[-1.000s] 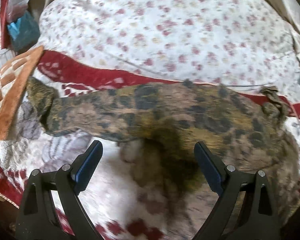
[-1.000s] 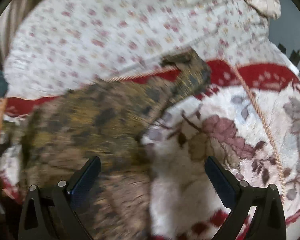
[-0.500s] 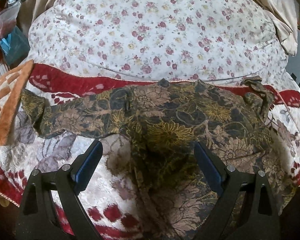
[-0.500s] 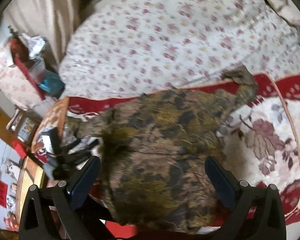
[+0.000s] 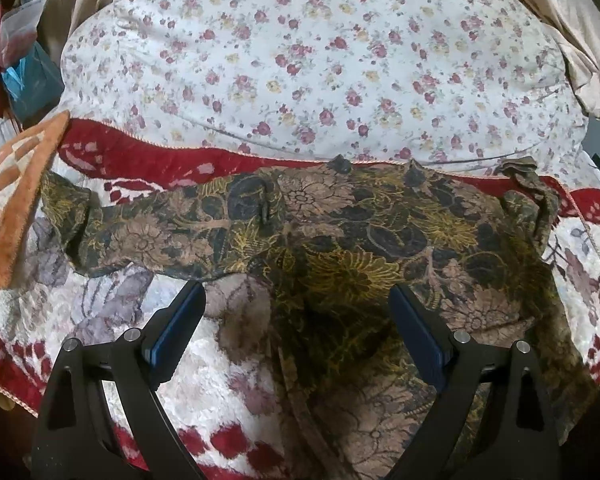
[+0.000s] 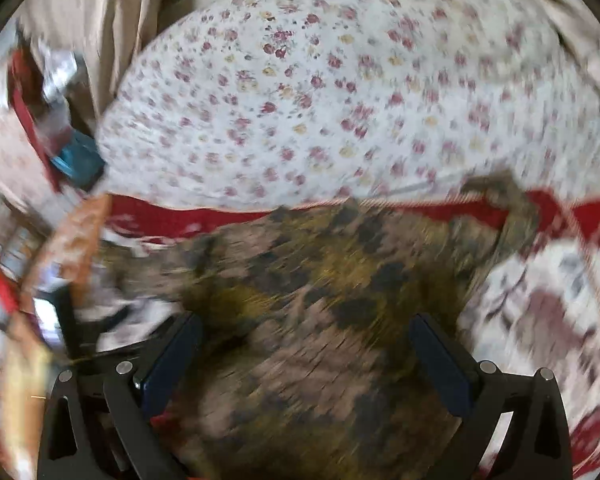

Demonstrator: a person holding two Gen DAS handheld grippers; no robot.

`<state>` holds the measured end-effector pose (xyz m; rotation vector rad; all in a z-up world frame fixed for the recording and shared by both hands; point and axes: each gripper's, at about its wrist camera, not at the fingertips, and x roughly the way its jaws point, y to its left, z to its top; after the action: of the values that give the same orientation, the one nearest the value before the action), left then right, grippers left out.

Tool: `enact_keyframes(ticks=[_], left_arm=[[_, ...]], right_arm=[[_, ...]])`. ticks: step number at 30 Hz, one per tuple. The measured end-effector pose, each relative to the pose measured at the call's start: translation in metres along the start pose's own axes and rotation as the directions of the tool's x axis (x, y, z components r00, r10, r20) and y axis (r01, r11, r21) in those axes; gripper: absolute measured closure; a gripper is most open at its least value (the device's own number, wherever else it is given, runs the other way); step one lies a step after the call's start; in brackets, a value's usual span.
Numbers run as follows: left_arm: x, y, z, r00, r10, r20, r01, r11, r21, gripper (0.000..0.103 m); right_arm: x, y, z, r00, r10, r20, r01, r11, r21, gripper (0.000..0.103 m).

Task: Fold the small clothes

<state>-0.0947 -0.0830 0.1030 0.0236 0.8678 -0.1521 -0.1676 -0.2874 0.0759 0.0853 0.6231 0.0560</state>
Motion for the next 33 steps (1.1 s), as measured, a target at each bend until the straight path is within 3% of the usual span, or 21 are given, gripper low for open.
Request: enact_keyframes(ticks=[2, 5, 10, 13, 16, 22, 33], left_arm=[[0.007, 0.002, 0.002, 1.000, 0.002, -0.003, -0.002, 1.000, -0.004, 0.010], [0.019, 0.005, 0.006, 1.000, 0.009, -0.007, -0.009, 1.000, -0.008, 0.010], [0.041, 0.011, 0.014, 1.000, 0.022, -0.010, -0.022, 1.000, -0.009, 0.010], [0.054, 0.014, 0.018, 0.999, 0.040, -0.006, -0.040, 0.999, -0.005, 0.010], [0.068, 0.018, 0.019, 0.998, 0.058, 0.002, -0.058, 0.998, -0.012, 0.010], [0.088, 0.023, 0.013, 0.998, 0.052, -0.023, -0.052, 0.999, 0.001, 0.010], [0.094, 0.037, 0.012, 0.998, 0.050, -0.027, -0.051, 0.998, -0.022, 0.010]], right_arm=[[0.025, 0.008, -0.001, 0.999, -0.049, 0.020, 0.050, 0.997, -0.053, 0.000], [0.053, 0.010, -0.004, 0.998, -0.040, 0.043, 0.042, 0.998, -0.049, 0.000], [0.118, 0.006, -0.015, 0.995, 0.028, -0.097, -0.028, 1.000, 0.004, 0.000], [0.140, 0.007, -0.022, 0.993, 0.009, -0.117, -0.010, 1.000, -0.011, 0.000], [0.156, 0.008, -0.026, 0.990, -0.030, -0.134, 0.026, 0.999, -0.036, 0.000], [0.188, 0.004, -0.028, 0.976, -0.026, -0.215, 0.022, 0.999, -0.024, 0.000], [0.207, 0.003, -0.036, 0.970, -0.103, -0.223, 0.101, 0.995, -0.017, 0.000]])
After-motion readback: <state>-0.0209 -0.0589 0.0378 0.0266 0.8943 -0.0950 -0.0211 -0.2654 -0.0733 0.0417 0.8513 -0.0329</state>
